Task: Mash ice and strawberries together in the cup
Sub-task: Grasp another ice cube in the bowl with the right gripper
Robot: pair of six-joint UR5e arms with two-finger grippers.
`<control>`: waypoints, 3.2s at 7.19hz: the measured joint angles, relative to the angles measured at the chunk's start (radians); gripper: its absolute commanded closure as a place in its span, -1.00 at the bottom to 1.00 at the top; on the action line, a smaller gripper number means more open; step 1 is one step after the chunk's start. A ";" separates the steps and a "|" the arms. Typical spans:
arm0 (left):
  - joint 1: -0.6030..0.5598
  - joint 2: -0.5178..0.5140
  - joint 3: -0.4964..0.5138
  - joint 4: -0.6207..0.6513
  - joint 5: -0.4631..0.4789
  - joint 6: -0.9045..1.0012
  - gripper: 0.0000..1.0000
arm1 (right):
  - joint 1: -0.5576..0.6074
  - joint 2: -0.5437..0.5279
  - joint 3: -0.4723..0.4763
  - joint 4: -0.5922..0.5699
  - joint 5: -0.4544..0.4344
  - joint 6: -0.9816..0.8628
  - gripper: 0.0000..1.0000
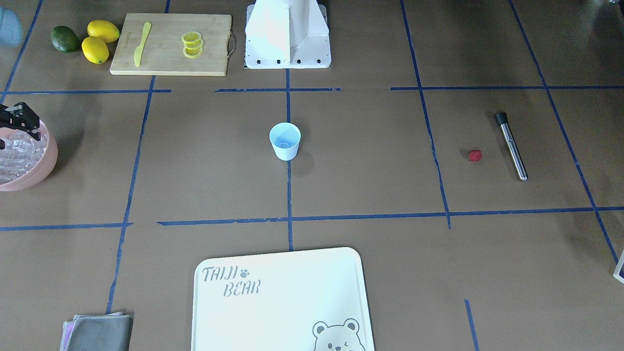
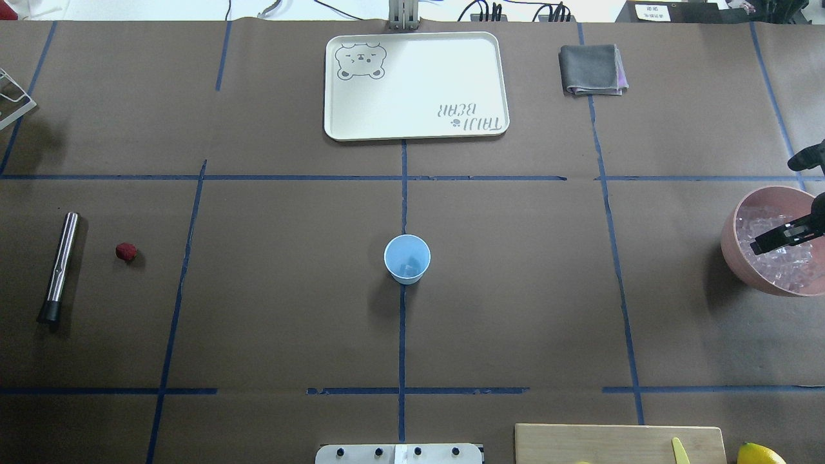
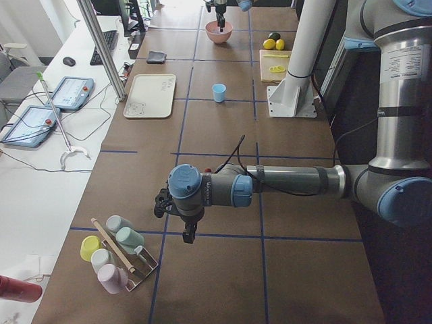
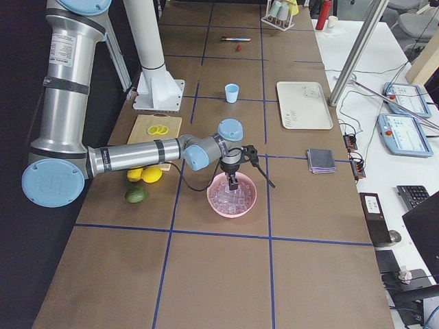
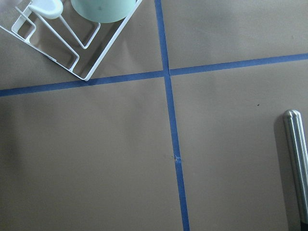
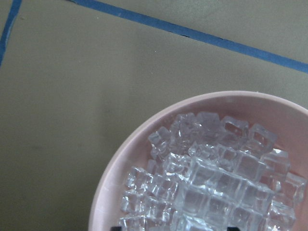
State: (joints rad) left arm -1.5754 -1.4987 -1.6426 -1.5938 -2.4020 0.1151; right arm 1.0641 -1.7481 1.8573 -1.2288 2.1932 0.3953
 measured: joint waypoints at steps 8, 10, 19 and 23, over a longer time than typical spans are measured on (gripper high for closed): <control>0.000 0.000 -0.002 0.000 0.000 0.000 -1.00 | -0.003 0.009 -0.039 0.000 0.002 0.021 -0.37; 0.000 0.000 -0.002 0.000 0.000 0.000 -1.00 | -0.005 0.013 -0.044 0.000 0.004 0.022 0.00; 0.000 0.000 -0.002 -0.003 0.000 0.000 -1.00 | 0.032 0.023 0.047 -0.085 0.088 0.014 1.00; 0.000 0.000 -0.002 -0.001 -0.001 0.000 -1.00 | 0.019 0.378 0.231 -0.571 0.073 0.088 1.00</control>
State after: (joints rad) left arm -1.5754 -1.4988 -1.6444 -1.5944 -2.4026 0.1150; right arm 1.0836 -1.3701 2.0886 -1.8002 2.2658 0.4836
